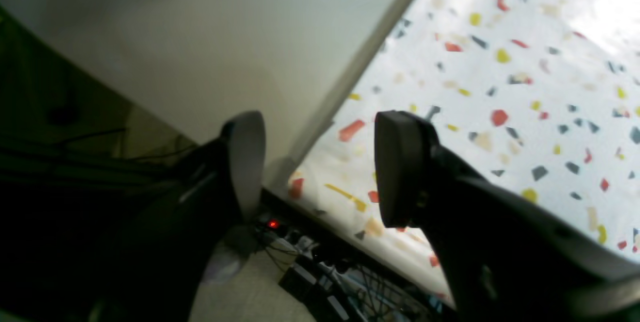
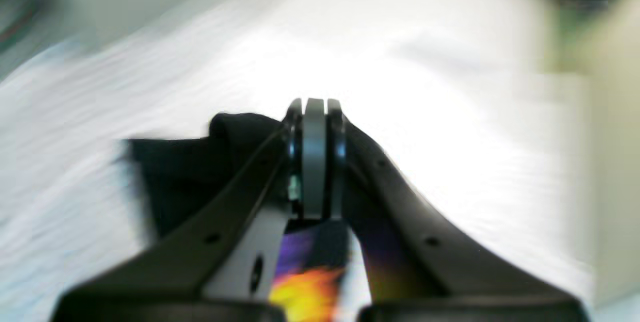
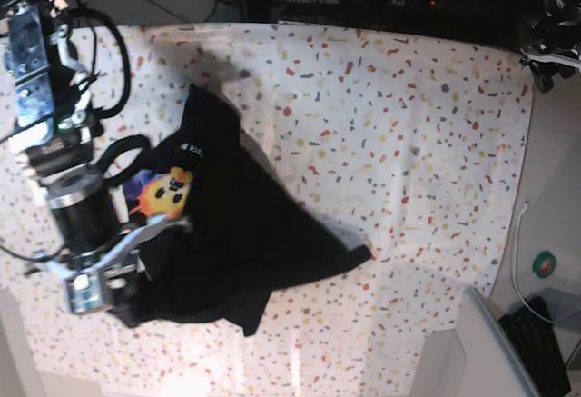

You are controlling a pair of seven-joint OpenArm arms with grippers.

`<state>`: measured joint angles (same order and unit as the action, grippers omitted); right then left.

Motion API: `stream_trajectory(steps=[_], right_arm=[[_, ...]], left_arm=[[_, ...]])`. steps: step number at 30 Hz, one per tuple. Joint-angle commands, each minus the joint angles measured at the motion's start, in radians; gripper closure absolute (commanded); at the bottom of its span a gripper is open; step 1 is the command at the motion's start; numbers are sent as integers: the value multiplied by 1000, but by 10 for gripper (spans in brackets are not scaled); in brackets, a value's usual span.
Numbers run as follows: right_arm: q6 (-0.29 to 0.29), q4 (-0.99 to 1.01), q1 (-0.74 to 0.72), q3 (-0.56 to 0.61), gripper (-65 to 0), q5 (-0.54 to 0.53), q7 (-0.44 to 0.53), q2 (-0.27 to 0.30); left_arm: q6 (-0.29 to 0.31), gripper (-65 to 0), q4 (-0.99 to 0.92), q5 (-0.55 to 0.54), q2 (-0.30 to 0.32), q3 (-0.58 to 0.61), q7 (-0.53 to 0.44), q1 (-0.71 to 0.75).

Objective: Layout the t-shirt on the table in an organized manner, then fold the t-shirt properly
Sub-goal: 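Lift and shake the shirt with the right gripper, then release, then grasp the shirt edge with the right gripper and pull it outward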

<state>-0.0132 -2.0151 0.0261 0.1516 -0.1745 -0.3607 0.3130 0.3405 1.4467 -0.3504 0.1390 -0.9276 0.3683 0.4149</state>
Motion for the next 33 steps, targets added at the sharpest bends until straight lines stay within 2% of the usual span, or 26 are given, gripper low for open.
stream_trajectory(steps=[1,5,9,11,15,18,24,28,29,31,33], right_arm=[[-6,-9,-1,-111,0,2,21,10],[-3,35,-5,-559,0,-15,19,8],[66,165,5,-828,0,-113,16,5],[95,273,31,-892,0,-147,16,-15],[149,454,56,-889,0,-148,19,-64],[154,567,50,-867,0,-148,21,-70],[154,555,68,-872,0,-150,-7,-94],[154,419,127,-872,-374,-153,-96,-102],[154,373,148,-863,-428,-155,-94,-119],[164,273,180,-815,-434,-148,-96,-159],[215,192,214,-654,-425,-147,-96,-166]], left_arm=[[-5,-334,15,-11,20,-6,-24,5],[-5,-334,15,-11,20,-5,-24,5],[-5,-334,15,-11,20,-3,-24,-7],[-5,-334,13,-11,15,-5,-24,-17],[-5,-334,13,-11,15,0,-21,-21],[-5,-334,24,-11,17,57,-19,-23],[-5,-332,30,-5,14,187,-24,-15],[-5,-332,22,-11,12,189,-24,-21],[-5,-332,22,-11,12,189,-24,-21],[-5,-332,22,-11,15,187,-24,-20],[-5,-332,21,-11,18,186,-24,-20]])
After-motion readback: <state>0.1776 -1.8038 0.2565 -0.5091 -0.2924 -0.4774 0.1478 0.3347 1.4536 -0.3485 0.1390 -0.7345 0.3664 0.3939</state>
